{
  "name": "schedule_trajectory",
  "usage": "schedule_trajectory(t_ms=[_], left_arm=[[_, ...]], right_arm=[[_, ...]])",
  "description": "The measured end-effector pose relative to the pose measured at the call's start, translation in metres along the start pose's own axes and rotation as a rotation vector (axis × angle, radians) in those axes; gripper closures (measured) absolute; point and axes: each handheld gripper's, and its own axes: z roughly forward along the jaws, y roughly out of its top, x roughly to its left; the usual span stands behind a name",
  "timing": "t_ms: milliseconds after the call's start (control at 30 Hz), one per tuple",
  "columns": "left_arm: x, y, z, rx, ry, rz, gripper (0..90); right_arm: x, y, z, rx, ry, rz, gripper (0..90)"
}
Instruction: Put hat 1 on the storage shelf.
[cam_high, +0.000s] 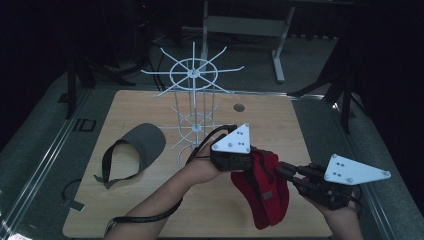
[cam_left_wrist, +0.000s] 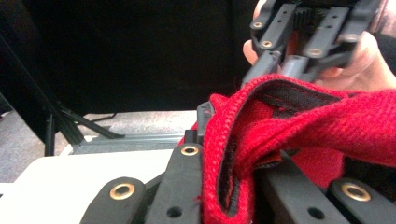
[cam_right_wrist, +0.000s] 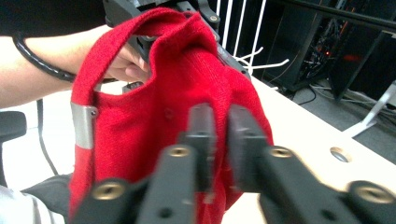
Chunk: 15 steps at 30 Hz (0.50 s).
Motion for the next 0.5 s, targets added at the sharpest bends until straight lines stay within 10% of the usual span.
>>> schedule_trajectory(t_ms=[500], left_arm=[[0.0063,-0.0013,-0.0074,-0.019,0.030,-0.049,76.0]], right_arm=[[0.0020,0.0051,-0.0051,-0.042,-0.122,0.026,89.3]])
